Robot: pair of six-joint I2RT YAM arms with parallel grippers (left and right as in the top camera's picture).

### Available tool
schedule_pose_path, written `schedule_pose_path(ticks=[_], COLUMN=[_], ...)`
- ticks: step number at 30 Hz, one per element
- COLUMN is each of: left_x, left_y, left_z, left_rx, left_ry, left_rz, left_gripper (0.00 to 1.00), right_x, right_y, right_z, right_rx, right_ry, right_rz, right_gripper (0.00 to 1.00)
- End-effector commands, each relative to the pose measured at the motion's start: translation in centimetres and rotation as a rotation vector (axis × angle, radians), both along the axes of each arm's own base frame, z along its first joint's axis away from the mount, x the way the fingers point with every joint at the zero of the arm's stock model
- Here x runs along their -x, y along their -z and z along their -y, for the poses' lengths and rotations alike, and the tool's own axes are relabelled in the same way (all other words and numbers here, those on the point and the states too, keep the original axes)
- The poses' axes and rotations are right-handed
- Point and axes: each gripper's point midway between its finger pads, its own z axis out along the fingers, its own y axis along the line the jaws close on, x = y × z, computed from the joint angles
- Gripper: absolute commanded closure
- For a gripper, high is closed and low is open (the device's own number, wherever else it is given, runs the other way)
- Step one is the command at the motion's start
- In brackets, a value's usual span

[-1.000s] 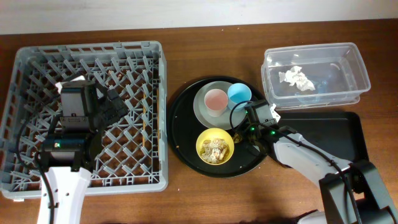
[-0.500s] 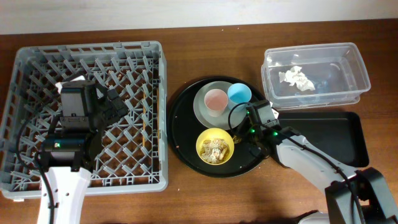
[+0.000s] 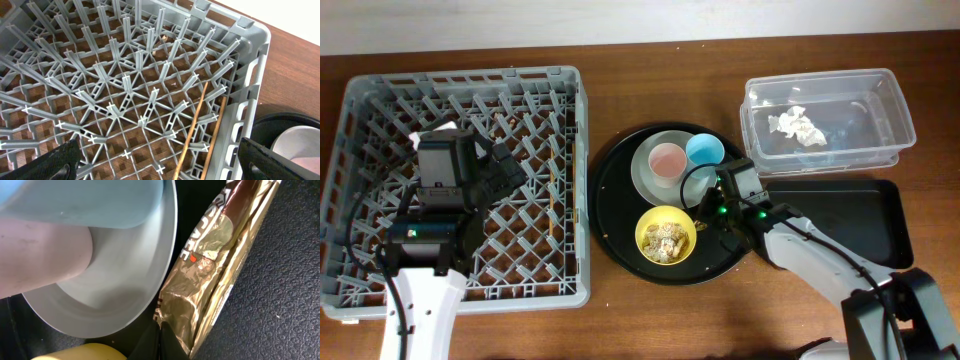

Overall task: Sort waste into correct bins and load items into the dishwasher rack
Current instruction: 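Lower the right gripper onto the gold wrapper and close on it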

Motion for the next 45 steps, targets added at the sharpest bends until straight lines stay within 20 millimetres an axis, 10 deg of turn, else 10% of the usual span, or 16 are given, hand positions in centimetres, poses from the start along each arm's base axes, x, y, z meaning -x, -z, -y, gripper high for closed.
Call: schedule_pose_path(ticks=[1, 17, 20, 38, 45], left_x=[-0.1, -0.1, -0.1, -0.1, -0.1], left_y=[-0.3, -0.3, -0.3, -0.3, -0.3], left_z=[-0.1, -0.1, -0.1, -0.1, -0.1], left_rx=[0.011, 0.011, 0.011, 0.011, 0.011], left_ry=[-0.011, -0.011, -0.011, -0.011, -0.011], left_rz=[0.012, 0.012, 0.012, 0.012, 0.012], left_gripper=[0.01, 0.01, 0.01, 0.01, 0.01], right_x=[0.5, 2.1, 0.8, 0.5, 1.1], right_y=[1.7, -1.8, -2.5, 2.5, 2.8], right_z=[0.3, 1.9, 1.4, 3.3, 3.6], right_rx=[0.042, 0.079, 0.055, 0.193, 0.205], right_ry=[-0.004, 0.022, 0.023, 0.075, 0.072], right_rz=[-0.038, -0.024, 0.035, -0.049, -0.076], right_gripper=[0.96, 0.96, 0.62, 0.53, 0.92])
